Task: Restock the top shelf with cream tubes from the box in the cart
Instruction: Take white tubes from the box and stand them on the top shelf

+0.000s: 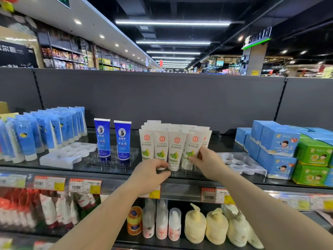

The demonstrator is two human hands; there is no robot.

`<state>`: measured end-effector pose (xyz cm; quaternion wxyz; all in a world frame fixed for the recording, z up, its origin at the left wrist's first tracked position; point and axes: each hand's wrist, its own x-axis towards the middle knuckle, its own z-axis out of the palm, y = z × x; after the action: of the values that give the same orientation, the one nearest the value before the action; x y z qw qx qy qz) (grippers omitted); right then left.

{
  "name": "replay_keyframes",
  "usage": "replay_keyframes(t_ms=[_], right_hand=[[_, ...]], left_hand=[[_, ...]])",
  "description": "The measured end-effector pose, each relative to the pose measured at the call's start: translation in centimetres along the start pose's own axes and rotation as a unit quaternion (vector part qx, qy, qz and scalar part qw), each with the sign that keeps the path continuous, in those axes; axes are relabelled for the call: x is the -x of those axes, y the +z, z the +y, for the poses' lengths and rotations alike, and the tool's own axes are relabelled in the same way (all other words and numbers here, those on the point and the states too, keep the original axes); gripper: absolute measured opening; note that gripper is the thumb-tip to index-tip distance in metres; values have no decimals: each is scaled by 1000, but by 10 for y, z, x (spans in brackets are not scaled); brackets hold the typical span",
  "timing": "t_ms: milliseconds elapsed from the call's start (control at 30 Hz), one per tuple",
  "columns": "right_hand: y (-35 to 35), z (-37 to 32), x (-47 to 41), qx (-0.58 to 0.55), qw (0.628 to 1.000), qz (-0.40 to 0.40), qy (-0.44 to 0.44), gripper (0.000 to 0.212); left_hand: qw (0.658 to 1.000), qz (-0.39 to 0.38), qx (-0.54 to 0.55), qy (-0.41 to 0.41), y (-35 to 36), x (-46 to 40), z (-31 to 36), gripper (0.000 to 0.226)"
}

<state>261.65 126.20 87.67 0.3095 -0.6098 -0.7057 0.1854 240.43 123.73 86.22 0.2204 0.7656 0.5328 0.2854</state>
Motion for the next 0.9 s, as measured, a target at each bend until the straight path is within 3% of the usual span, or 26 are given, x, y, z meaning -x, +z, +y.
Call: replay_keyframes(t_ms=[267,433,667,800,900], right_hand=[[4,1,4,3,1000,16,-19,28],[0,-5,-3,81,996,-14,-30,25],[-5,-11,-9,86,995,-42,7,29],[-2,-10,-9,64,996,-48,29,12],[0,-8,-8,67,997,-40,27,15]], left_hand=[[989,-21,-141,38,7,-7,2,70],[988,-17,-149,37,13,-8,2,73],[987,-18,-156,25,16,-10,3,76],[987,-21,-161,14,16,-9,4,79],[987,-23,-161,11,16,-9,3,80]])
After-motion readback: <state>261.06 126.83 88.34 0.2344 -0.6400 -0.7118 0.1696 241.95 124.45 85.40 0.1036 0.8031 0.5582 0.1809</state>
